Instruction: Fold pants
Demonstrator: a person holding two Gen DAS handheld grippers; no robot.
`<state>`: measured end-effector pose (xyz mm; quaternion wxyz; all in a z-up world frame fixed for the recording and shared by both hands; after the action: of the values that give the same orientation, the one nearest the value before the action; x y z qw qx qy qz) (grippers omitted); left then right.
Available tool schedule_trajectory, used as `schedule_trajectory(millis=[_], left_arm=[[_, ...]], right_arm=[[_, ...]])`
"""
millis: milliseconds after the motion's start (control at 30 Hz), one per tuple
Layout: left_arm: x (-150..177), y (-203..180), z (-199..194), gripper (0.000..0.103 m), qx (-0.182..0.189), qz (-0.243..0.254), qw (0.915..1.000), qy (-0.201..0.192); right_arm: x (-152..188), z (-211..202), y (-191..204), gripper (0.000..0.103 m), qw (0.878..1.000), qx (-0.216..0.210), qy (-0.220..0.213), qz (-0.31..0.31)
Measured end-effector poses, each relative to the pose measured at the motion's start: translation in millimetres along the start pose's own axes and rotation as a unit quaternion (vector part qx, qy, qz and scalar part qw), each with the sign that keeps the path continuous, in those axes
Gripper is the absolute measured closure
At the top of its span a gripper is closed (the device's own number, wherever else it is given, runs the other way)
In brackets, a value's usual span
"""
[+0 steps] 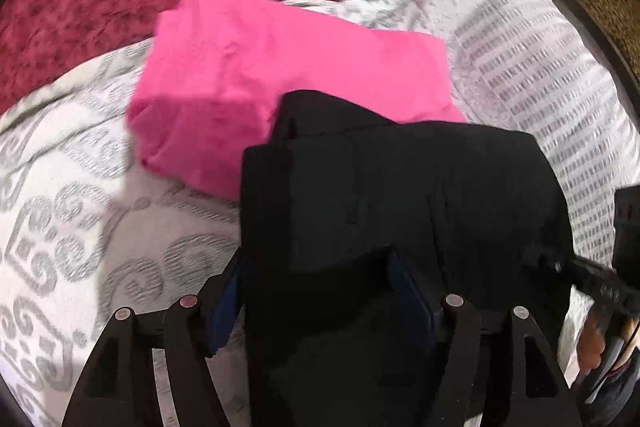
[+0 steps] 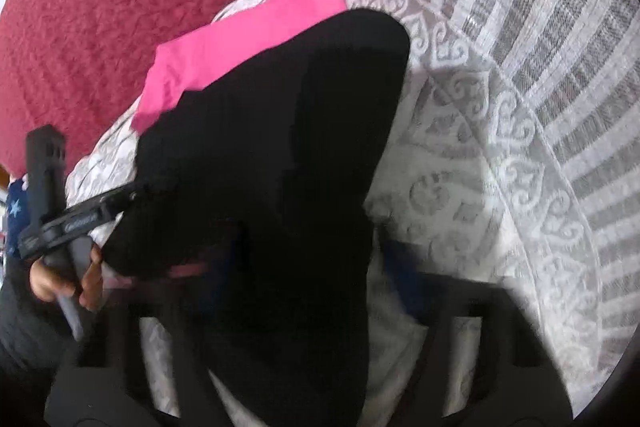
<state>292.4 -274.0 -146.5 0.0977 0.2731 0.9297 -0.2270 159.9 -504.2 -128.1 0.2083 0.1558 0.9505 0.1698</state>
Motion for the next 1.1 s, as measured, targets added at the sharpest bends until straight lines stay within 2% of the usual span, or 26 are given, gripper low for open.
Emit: schedule_trajectory(millis=[133, 233, 333, 367, 500, 533, 600, 700, 800, 900, 1100], left_arm=[[-1, -13, 5, 0.026, -0.003, 0.036, 0.9992, 0.018], [-1, -11, 13, 0.023, 0.005, 0.025, 0.9994, 0.023], [-2, -8, 17, 0.023, 0.011, 0.024, 0.9995, 0.017], [-2, -9, 17, 0.025, 0.010, 0.030, 0.9994, 0.015], [-4, -20, 11, 0.066, 0.023, 0.053, 0.9983, 0.009], [-5, -24, 5, 0.073, 0.017, 0.060, 0.9980, 0.002], [-6, -32, -5, 0.078, -0.001, 0.081, 0.9966, -0.012], [-4, -49, -24, 0.080, -0.024, 0.121, 0.9918, -0.036], [-7, -58, -48, 0.081, -0.024, 0.134, 0.9892, -0.053], [-18, -66, -79, 0.081, -0.031, 0.141, 0.9856, -0.088], [-56, -62, -130, 0.081, -0.055, 0.141, 0.9784, -0.141]], right_arm=[[-3, -12, -19, 0.089, 0.998, 0.046, -0.036, 0.018], [1, -2, -34, 0.088, 0.999, 0.012, -0.013, 0.049], [4, 1, -38, 0.086, 0.998, 0.003, -0.011, 0.054], [5, 1, -37, 0.086, 0.999, 0.006, -0.010, 0.049], [3, 3, -31, 0.086, 0.999, 0.019, -0.007, 0.038], [2, 2, -29, 0.088, 0.999, 0.021, -0.011, 0.037], [0, -6, -23, 0.089, 0.999, 0.019, -0.027, 0.035], [-4, -27, -3, 0.090, 0.998, 0.027, -0.061, 0.005], [-8, -51, 21, 0.090, 0.995, 0.045, -0.087, -0.034], [-17, -74, 42, 0.090, 0.989, 0.060, -0.115, -0.068], [-54, -103, 73, 0.090, 0.982, 0.040, -0.157, -0.097]])
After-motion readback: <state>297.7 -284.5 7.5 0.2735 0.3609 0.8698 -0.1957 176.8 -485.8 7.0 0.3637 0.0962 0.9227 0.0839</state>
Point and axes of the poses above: each gripper's, at about its wrist camera, not at the fingertips, and z roughly the way its jaws point, y to its left, x to its underside, the point moved 7 cm from there along z, roughly the way its jaws point, and after that the axes turned 3 degrees about y, right-handed, at the moved point
